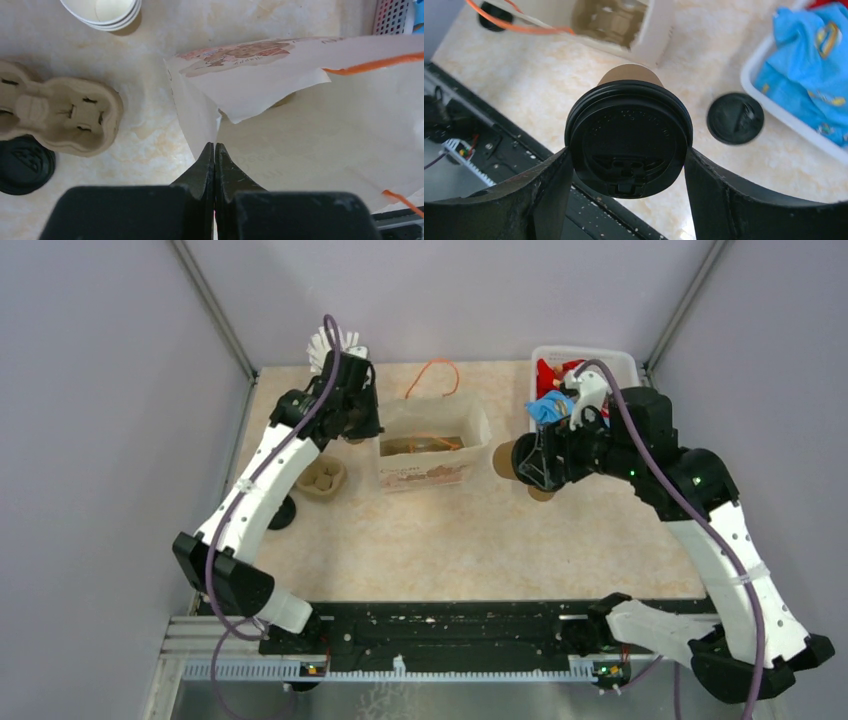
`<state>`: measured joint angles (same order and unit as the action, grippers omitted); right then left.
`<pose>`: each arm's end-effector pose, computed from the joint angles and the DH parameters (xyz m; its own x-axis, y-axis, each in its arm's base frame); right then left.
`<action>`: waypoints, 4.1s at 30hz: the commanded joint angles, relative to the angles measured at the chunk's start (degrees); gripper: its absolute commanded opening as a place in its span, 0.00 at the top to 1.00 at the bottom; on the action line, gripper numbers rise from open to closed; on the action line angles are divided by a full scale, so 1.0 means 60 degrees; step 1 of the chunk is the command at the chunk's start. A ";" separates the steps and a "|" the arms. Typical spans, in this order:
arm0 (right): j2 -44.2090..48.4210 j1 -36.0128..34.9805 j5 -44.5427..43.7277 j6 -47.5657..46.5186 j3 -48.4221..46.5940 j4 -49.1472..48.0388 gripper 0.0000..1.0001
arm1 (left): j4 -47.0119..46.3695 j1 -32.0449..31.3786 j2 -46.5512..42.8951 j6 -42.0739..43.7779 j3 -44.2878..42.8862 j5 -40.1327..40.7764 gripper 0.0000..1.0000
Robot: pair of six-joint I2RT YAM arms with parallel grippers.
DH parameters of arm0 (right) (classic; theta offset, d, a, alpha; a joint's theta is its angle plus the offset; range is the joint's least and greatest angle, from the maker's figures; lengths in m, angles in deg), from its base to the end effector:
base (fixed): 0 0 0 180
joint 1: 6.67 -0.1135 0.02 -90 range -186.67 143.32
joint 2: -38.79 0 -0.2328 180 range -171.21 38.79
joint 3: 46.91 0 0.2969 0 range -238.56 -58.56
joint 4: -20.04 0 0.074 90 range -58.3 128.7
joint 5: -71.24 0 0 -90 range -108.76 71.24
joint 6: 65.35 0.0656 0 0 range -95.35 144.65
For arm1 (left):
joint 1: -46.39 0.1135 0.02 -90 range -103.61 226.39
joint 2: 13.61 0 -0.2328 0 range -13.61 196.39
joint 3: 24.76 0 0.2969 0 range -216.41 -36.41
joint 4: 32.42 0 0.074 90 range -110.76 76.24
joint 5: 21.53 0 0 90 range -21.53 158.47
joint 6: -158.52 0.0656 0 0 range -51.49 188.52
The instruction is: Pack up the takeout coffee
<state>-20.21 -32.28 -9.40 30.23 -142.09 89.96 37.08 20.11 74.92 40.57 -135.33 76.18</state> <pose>0.2254 0.1199 0.4113 -0.5518 -0.1581 -0.8188 -0.4971 0.8507 0.1708 0.3475 -0.1618 0.3552 -0.7511 -0.1471 -0.6436 0.0061 0.9733 -0.2296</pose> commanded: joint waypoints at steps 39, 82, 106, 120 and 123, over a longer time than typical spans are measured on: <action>-0.3766 -0.7905 -0.5254 -0.3174 -0.3722 -0.0223 0.41 | -0.6740 -0.0021 -0.4725 0.2772 0.5837 -0.0933 1.00; -0.4793 -0.5942 -0.3964 -0.6911 0.0277 -0.5240 0.42 | -0.7795 -0.0027 -0.5880 0.3154 0.7800 -0.2013 1.00; -0.5891 -0.5389 -0.2649 -0.9215 0.0118 -0.4879 0.41 | -0.8097 -0.0096 -0.6645 0.2443 0.9185 -0.1649 1.00; -0.6287 -0.4842 -0.3259 -1.0258 -0.0671 -0.3559 0.39 | -0.7878 -0.0088 -0.6702 0.1986 0.9547 -0.1661 1.00; -0.6329 -0.4829 -0.3797 -1.0712 -0.0243 -0.4195 0.39 | -0.7863 -0.0098 -0.6658 0.1870 0.9543 -0.1766 1.00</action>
<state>-57.12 -62.27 -27.80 -29.39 -144.19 66.64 -8.95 19.50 35.25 53.10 -78.72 65.71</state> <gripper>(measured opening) 0.724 0.006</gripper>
